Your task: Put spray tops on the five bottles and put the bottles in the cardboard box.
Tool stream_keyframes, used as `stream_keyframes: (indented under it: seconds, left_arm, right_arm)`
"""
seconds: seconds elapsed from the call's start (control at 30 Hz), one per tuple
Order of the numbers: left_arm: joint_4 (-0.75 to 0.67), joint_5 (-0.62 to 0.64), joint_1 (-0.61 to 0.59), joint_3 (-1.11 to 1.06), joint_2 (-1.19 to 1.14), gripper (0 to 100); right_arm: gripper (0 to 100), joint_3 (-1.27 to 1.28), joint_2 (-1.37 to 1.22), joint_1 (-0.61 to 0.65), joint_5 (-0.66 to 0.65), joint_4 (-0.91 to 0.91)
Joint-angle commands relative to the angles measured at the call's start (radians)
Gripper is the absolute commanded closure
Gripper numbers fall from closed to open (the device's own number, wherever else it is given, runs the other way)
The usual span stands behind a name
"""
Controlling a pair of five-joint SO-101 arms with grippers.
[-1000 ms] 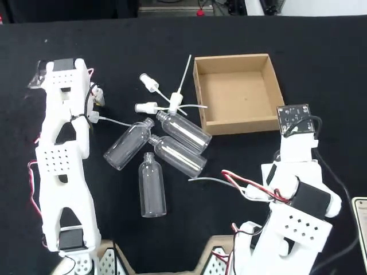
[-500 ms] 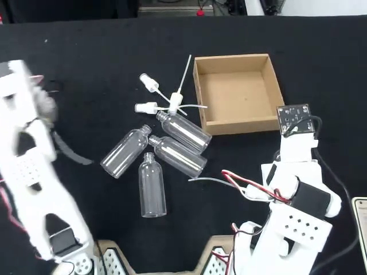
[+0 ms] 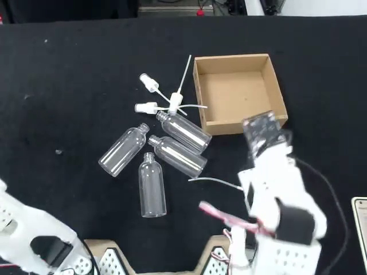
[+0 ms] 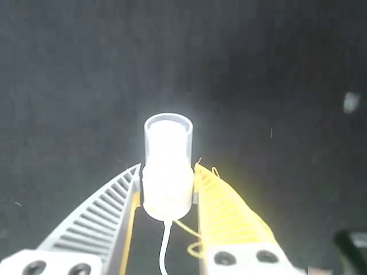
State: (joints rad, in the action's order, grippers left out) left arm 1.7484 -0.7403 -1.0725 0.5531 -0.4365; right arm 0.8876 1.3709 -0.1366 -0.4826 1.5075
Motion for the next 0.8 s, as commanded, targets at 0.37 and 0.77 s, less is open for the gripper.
stream_keyframes:
  seconds: [0.37,0.77]
  left_arm:
    - [-0.247,-0.071,-0.033,-0.433,0.078,79]
    - [-0.353,-0.075,-0.002,-0.503,0.078,80]
  right_arm:
    - [86.1,0.039,-0.237,0.663,0.224,-0.284]
    - [86.1,0.136,-0.283,0.882,0.316,-0.434]
